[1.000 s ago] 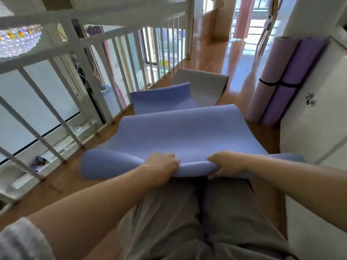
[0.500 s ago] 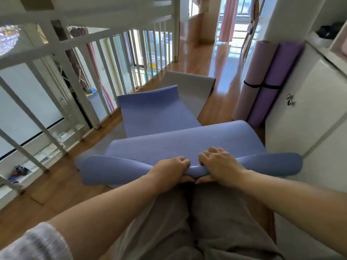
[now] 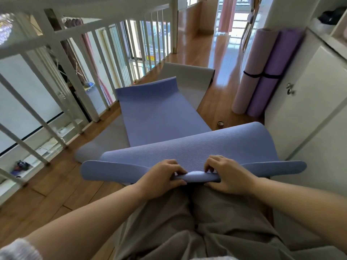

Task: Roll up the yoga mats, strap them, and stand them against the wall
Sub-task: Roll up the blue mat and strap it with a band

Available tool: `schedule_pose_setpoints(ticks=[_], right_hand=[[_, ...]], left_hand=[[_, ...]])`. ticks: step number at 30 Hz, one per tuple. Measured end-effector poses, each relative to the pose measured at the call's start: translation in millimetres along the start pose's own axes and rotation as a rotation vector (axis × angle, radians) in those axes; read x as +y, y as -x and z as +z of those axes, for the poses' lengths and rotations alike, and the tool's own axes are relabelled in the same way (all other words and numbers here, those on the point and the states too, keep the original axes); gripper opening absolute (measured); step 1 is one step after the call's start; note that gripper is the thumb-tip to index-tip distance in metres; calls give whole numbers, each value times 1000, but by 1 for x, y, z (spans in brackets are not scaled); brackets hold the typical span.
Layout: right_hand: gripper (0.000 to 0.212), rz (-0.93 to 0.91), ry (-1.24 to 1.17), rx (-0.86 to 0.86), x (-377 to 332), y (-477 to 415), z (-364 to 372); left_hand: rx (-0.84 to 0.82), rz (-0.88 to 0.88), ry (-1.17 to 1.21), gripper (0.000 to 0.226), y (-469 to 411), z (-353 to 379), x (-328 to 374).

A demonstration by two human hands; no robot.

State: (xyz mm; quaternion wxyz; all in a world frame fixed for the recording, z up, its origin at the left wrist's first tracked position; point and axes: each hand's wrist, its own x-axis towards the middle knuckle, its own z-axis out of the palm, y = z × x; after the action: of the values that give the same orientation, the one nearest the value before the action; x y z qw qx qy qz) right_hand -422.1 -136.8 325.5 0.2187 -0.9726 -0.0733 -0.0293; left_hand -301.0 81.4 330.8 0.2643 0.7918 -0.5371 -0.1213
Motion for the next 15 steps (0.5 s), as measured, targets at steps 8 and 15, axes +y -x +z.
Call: schedule_pose_setpoints(ticks=[8, 15], right_hand=[[28, 89, -200, 130, 0, 19, 8], [40, 45, 48, 392, 0, 32, 22]], left_hand=[[34, -26, 10, 27, 20, 10, 3], [120, -42, 137, 40, 22, 12, -6]])
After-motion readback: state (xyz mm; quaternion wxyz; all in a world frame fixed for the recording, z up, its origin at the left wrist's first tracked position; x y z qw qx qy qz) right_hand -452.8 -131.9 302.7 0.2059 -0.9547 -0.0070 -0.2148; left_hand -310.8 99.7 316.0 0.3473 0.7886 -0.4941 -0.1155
